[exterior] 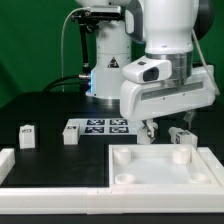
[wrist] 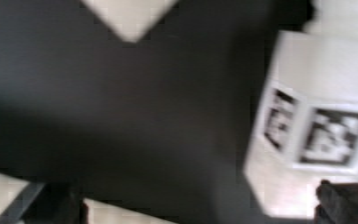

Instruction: Assemble one leg

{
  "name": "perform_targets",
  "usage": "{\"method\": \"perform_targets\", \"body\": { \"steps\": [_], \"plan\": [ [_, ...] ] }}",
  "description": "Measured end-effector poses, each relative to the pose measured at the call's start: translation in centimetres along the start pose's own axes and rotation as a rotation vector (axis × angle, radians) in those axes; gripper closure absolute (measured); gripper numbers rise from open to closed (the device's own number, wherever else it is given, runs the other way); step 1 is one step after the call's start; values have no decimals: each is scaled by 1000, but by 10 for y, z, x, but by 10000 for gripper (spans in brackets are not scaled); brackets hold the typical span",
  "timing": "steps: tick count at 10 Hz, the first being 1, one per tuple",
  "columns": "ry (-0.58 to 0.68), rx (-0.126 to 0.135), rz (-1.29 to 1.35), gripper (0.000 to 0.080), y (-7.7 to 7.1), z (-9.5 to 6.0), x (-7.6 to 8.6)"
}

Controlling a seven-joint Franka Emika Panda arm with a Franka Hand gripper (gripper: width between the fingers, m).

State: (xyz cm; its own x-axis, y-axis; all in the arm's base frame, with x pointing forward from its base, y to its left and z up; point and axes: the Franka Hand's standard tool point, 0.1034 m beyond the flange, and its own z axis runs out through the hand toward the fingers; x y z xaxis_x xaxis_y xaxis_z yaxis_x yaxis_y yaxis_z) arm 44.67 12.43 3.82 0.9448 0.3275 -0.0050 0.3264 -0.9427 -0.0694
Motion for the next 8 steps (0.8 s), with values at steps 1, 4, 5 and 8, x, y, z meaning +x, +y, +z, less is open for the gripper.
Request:
{"method": "perform_targets", "body": {
  "steps": [1,4,5,8],
  "plan": [
    [0,4,-29,150,-15,1,1],
    [-52,6,-40,150,-19,2,-1],
    [-105,9,-42,150,-20,3,-6],
    [-372,-23,14,150,-29,5,-21]
  ]
}}
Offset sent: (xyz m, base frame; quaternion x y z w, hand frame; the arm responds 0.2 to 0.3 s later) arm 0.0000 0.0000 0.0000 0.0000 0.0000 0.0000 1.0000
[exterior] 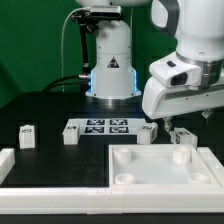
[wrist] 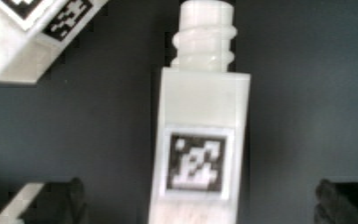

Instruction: Assemble one leg

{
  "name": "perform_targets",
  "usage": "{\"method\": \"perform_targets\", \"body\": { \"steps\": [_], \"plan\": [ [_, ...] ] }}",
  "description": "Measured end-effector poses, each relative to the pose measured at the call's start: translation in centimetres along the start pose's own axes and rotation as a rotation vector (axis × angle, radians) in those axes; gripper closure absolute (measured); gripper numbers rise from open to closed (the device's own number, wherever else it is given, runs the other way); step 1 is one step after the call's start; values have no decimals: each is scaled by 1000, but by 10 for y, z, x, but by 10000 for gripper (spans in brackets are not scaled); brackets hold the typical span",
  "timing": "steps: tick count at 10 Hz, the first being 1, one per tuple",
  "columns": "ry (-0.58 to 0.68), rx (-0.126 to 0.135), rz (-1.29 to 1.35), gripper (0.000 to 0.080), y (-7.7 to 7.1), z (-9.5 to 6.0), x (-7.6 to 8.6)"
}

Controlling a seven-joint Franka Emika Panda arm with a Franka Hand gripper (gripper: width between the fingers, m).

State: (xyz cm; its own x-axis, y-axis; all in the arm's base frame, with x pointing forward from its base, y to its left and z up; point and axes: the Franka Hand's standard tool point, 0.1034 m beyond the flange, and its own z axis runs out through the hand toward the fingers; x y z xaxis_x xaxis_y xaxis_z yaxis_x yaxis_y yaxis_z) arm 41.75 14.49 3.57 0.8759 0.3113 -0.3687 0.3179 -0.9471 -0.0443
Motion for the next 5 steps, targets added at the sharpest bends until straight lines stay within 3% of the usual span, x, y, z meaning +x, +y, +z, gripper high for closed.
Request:
{"method": "perform_targets", "body": {
  "steps": [5],
  "plan": [
    [-420,27,-2,150,1,22,3]
  ]
}}
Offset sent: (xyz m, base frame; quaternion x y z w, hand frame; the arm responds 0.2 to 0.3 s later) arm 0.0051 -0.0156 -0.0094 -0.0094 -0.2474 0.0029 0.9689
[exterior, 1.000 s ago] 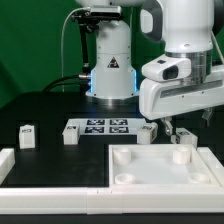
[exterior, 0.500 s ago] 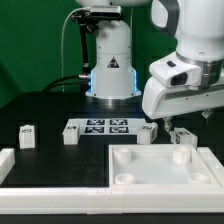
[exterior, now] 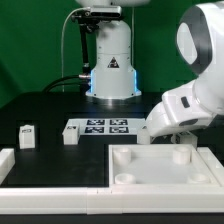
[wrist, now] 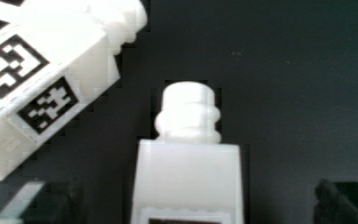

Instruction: Assemble one leg

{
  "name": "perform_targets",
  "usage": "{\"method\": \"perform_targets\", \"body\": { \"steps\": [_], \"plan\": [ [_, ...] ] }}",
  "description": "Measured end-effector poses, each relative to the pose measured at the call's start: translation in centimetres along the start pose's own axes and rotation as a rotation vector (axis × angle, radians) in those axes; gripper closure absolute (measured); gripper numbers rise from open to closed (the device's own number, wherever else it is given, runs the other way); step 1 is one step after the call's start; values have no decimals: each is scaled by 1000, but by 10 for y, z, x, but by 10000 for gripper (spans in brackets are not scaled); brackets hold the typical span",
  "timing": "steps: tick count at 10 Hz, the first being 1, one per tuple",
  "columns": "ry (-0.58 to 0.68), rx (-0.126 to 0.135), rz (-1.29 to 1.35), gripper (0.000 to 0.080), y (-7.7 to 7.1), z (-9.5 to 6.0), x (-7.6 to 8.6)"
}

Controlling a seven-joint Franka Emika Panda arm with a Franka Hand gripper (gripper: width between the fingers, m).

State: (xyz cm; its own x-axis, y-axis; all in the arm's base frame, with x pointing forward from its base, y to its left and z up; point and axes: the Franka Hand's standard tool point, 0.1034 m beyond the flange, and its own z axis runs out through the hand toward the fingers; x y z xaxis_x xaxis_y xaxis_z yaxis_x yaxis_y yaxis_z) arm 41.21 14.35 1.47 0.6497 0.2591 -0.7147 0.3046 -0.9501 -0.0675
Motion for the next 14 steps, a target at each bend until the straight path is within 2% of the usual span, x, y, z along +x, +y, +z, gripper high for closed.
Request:
{"method": "perform_targets", "body": {
  "steps": [1,2,5,6,7,8,9,14],
  "plan": [
    [-68,7,-5,150,1,3,1],
    [-62,12,-4,150,3,3,8],
    [-58,13,-16,150,5,3,8],
    [-58,12,-17,287,4,3,8],
    [-58,12,-17,287,4,3,8],
    [-58,12,-17,426,4,3,8],
    [-59,12,-17,512,4,3,8],
    [-59,12,-17,511,4,3,8]
  ]
}}
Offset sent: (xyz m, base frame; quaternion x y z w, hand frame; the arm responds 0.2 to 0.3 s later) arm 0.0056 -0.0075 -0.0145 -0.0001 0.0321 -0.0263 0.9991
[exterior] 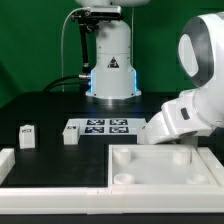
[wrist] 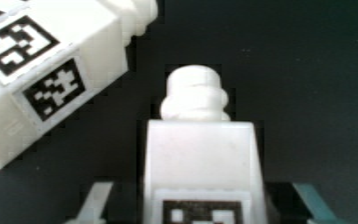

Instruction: Assemble one leg

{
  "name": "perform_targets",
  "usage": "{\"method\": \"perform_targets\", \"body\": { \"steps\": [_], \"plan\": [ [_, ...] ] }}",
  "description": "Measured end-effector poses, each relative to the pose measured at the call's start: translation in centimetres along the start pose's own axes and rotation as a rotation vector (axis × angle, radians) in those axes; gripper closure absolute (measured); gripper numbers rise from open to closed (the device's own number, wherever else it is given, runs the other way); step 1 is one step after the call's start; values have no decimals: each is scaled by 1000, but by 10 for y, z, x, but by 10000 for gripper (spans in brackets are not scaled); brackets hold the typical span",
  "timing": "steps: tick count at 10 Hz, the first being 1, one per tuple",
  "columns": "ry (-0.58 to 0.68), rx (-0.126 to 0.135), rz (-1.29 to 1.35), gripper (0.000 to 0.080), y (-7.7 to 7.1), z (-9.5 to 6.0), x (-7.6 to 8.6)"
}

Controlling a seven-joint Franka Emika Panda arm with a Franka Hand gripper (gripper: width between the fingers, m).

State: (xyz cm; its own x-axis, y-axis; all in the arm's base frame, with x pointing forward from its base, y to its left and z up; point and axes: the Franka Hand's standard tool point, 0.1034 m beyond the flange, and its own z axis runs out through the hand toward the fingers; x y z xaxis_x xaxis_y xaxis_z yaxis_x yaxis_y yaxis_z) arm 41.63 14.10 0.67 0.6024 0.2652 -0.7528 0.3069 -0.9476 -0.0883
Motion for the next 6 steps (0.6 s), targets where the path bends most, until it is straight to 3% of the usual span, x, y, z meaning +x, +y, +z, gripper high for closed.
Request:
{"method": "perform_targets", "body": {
  "steps": [1,3,4,6],
  "plan": [
    [-3,0,1,511,0,-2,-2],
    [-64,-11,8,510,1,-27,-37],
    [-41,-14,10,509,1,-34,-40],
    [-12,-15,10,509,1,-31,-36]
  ]
}}
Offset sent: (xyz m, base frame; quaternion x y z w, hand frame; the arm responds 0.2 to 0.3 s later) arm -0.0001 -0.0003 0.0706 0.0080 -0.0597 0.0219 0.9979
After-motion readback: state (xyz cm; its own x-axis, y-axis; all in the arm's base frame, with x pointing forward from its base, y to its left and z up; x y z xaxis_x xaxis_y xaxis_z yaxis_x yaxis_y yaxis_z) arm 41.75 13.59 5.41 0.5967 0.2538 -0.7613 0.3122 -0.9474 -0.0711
